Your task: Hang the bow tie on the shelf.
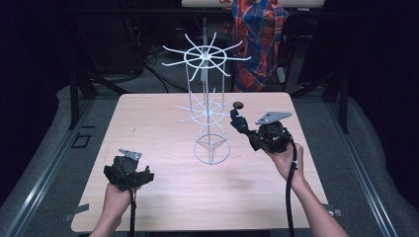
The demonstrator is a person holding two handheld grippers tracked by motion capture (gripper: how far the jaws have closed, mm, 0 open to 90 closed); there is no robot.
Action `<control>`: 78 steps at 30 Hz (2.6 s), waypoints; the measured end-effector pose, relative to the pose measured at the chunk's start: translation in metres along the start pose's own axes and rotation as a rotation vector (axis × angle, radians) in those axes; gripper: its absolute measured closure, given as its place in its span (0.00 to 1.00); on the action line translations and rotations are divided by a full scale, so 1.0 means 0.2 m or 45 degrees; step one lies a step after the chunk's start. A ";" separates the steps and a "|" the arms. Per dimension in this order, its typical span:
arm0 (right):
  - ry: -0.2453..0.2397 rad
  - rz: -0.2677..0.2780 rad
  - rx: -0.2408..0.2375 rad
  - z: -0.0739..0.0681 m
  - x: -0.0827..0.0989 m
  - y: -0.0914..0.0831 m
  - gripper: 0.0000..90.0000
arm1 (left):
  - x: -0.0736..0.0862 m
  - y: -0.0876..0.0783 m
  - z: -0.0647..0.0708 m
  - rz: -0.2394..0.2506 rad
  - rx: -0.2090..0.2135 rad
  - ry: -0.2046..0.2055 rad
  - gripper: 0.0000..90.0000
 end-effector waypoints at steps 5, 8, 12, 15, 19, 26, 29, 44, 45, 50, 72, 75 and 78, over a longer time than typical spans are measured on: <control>-0.004 0.001 -0.014 -0.03 -0.01 0.03 0.90 | 0.00 0.00 0.00 0.001 -0.001 -0.001 0.17; -0.018 -0.006 -0.022 -0.04 -0.01 0.04 0.90 | 0.00 0.00 0.00 0.001 -0.001 0.000 0.17; -0.021 -0.014 -0.025 -0.04 -0.01 0.06 0.90 | 0.00 0.00 0.00 0.000 -0.001 0.001 0.17; -0.021 -0.020 -0.036 -0.05 -0.01 0.07 0.90 | 0.00 0.00 0.00 -0.002 -0.001 -0.001 0.17; -0.021 -0.032 -0.042 -0.06 0.00 0.10 0.90 | 0.00 0.00 0.00 -0.001 0.001 0.002 0.17; -0.021 -0.065 -0.050 -0.07 0.02 0.15 0.90 | 0.00 0.00 0.00 0.000 0.000 -0.001 0.17; -0.018 -0.075 -0.051 -0.06 0.03 0.16 0.90 | 0.00 0.00 0.00 0.000 -0.001 0.000 0.17; -0.014 -0.097 -0.067 -0.06 0.06 0.22 0.90 | 0.00 0.00 0.00 -0.002 -0.001 0.000 0.17; -0.013 -0.101 -0.066 -0.06 0.06 0.22 0.90 | 0.00 0.00 0.00 -0.001 -0.001 -0.002 0.17; -0.010 -0.107 -0.069 -0.07 0.07 0.24 0.90 | 0.00 0.00 0.00 -0.001 0.000 0.002 0.17; -0.024 -0.141 -0.094 -0.11 0.11 0.29 0.88 | 0.00 0.00 0.00 -0.003 0.005 0.003 0.17; -0.028 -0.152 -0.092 -0.11 0.11 0.30 0.87 | 0.00 0.00 0.00 -0.003 0.006 0.003 0.17; -0.030 -0.153 -0.086 -0.11 0.12 0.30 0.85 | 0.00 0.00 0.00 -0.003 0.006 0.003 0.17</control>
Point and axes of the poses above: each handheld gripper's, and its own axes: y roughly forward along the jaws, x roughly out of its underside, z roughly to its right, the point moved 9 cm from there along y, roughly forward along the jaws, and after that the axes turned 11 degrees about z, right-handed, at the moved point
